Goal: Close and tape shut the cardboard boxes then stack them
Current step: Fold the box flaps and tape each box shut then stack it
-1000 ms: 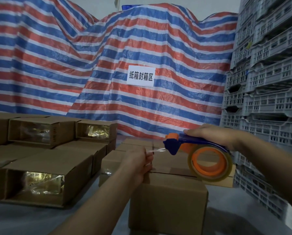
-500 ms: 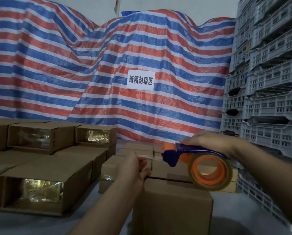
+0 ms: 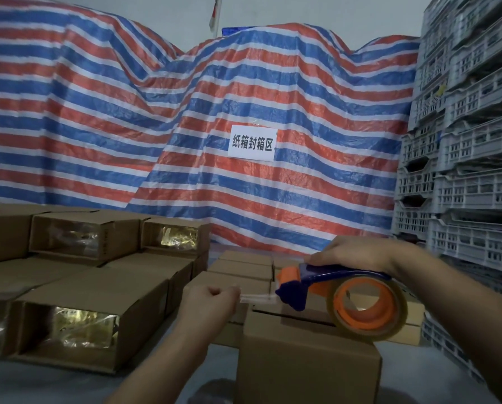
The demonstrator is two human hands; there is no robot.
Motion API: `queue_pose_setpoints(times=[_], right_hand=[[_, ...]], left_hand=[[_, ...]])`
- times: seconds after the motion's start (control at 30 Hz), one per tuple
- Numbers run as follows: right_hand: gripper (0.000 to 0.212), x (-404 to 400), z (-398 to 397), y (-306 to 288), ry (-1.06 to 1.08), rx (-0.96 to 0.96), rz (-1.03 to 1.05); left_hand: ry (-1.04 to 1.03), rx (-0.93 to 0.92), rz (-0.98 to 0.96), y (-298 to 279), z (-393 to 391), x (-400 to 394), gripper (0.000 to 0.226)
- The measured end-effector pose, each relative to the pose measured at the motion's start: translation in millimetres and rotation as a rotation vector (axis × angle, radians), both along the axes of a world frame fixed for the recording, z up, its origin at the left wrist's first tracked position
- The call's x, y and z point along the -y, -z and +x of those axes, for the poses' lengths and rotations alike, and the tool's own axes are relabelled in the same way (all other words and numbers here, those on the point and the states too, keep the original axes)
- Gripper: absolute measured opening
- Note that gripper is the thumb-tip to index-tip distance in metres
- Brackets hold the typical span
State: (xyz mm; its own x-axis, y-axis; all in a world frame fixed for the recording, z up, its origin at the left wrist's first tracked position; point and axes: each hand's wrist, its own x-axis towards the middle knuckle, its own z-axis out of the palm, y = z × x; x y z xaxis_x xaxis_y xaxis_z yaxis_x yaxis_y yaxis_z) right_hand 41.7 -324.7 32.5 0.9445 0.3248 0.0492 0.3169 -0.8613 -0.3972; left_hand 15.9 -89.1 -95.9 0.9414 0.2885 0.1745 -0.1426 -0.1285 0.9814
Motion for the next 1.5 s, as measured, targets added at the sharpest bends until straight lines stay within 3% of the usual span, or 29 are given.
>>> queue_pose_setpoints(times=[0.47,0.6,0.7,0.77,0.87,1.0,1.13,1.33,1.47,1.5], right_hand=[[0.037,-10.9,5.7,2.2,0.050,0.011,-0.121],[0.023,-9.5,8.2,1.0,-0.004,0.031,-0.225],[0.020,-9.1,11.6,4.0,-0.029,-0.004,-0.185],[0.031,-10.4,13.2,4.6,-0.010,-0.065,-0.096],[0.032,-13.4,8.5,0.0,-0.040,-0.021,-0.255],[0.040,-12.4,8.9,-2.8,-0.010,0.007,-0.248],[0.028,-6.3,15.7,1.9,-0.095,0.056,-0.271],[0.024,-11.9,12.8,0.1,-0.117,0.114,-0.528],[0.039,-12.2,15.8,0.9,-0.117,0.034,-0.384],[0.031,-10.2,18.9,2.7,-0.106,0.004,-0.278]], left_hand=[[0.028,-0.013,0.055,24.6,16.4,-5.9,0.032],[0.031,-0.027,0.028,26.5,20.9,-4.8,0.031],[0.060,-0.044,-0.017,25.2,20.9,-4.5,0.024],[0.083,-0.062,-0.038,24.2,20.3,-6.2,0.024],[0.124,-0.095,-0.078,24.6,18.3,-6.8,0.025],[0.153,-0.120,-0.115,22.1,14.4,-6.8,0.025],[0.169,-0.132,-0.132,23.6,13.6,-7.9,0.024],[0.268,-0.288,-0.163,43.6,15.3,6.2,0.036],[0.250,-0.308,-0.139,44.0,15.8,9.0,0.038],[0.245,-0.308,-0.122,43.4,15.4,9.2,0.037]])
